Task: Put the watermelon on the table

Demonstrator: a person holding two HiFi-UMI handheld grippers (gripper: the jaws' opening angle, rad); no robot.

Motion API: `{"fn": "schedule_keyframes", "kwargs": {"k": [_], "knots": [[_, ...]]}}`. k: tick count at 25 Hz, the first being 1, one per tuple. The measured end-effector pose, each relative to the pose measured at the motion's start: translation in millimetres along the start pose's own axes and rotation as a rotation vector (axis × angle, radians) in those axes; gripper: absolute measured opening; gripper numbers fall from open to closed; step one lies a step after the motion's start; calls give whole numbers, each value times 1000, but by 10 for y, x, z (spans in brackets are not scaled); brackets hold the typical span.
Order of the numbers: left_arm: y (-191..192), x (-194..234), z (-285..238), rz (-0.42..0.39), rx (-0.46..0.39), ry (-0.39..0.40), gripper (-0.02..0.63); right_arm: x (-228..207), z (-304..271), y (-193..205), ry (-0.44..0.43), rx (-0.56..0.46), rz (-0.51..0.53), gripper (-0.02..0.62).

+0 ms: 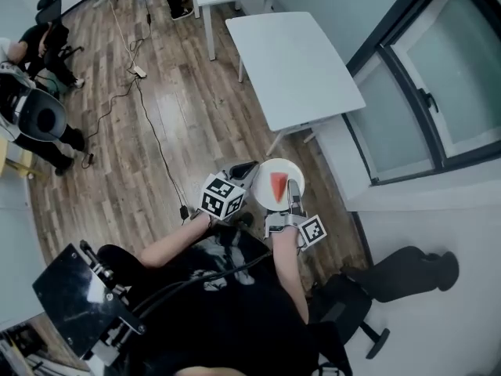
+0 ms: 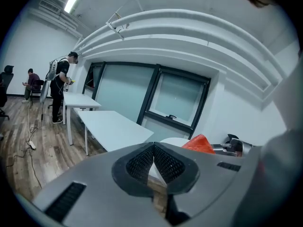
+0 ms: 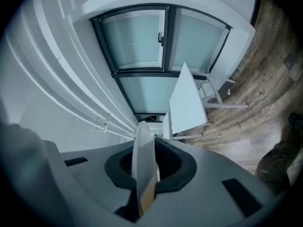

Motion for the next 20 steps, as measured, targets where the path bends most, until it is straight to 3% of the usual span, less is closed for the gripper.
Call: {"fn": "schedule_keyframes", "kwargs": {"k": [4, 11, 15, 20], "knots": [[-268, 134, -468, -6, 24, 8, 6, -48, -330, -362, 12, -2, -10, 29], [-798, 802, -1513, 7, 38, 22, 5, -296, -1422, -1096, 54, 7, -36, 29], [-1257, 1212, -2100, 50, 30, 64, 6, -195, -2024, -1516, 74, 20, 28, 29], [-1655, 1542, -2694, 11, 54, 103, 6, -157, -2600, -1965, 66, 14, 113, 29]]}}
Point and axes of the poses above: the fingertips, and each gripper's own axes: z backward along the fingers, x to its left, y out of its underside, the point moved 10 cm from there along z, backward along the fingers, and after that the axes turned 7 degrees about x, right-handed, at the moved point
